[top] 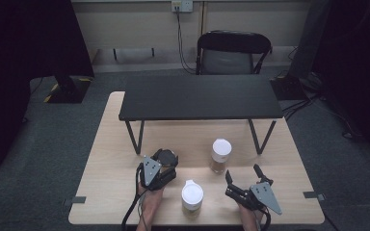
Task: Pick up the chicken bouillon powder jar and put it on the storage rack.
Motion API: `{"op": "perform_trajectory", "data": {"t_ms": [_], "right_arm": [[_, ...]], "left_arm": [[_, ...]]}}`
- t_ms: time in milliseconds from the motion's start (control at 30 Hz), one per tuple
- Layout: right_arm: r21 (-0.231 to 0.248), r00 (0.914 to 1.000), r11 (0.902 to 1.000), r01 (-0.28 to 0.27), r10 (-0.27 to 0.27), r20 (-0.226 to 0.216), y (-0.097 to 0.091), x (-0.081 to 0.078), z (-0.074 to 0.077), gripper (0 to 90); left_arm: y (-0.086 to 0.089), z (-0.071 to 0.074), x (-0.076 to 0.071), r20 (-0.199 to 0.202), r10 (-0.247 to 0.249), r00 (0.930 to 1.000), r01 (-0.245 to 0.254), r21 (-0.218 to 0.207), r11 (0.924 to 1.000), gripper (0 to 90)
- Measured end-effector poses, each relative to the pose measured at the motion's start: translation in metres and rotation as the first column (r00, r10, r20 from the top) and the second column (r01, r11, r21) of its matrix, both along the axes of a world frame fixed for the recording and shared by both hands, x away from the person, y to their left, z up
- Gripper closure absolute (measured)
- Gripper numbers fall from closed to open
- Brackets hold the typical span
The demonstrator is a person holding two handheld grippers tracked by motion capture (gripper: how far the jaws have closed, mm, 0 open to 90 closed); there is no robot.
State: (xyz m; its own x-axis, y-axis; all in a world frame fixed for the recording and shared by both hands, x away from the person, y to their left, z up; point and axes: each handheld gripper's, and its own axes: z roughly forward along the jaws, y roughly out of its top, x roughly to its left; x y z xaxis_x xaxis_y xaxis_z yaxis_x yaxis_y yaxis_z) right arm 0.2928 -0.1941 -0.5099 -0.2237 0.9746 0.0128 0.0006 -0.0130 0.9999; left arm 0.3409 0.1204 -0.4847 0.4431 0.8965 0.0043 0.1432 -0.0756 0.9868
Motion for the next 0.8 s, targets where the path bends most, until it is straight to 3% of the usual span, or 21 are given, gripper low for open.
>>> {"op": "perform_trajectory", "data": {"t_ms": [200, 800], "right_arm": [[0.001, 1.0, 1.0, 0.0, 0.0, 0.0, 0.0, 0.0, 0.0, 0.8], [0.003, 1.0, 1.0, -0.001, 0.001, 0.002, 0.0, 0.0, 0.0, 0.8]], "left_arm": [[0.002, 0.004, -0.003, 0.02, -0.003, 0.9998, 0.003, -0.002, 1.0, 35.2], [0.003, 0.012, -0.004, 0.018, -0.015, 0.9997, 0.014, 0.013, 0.9998, 35.2]]}}
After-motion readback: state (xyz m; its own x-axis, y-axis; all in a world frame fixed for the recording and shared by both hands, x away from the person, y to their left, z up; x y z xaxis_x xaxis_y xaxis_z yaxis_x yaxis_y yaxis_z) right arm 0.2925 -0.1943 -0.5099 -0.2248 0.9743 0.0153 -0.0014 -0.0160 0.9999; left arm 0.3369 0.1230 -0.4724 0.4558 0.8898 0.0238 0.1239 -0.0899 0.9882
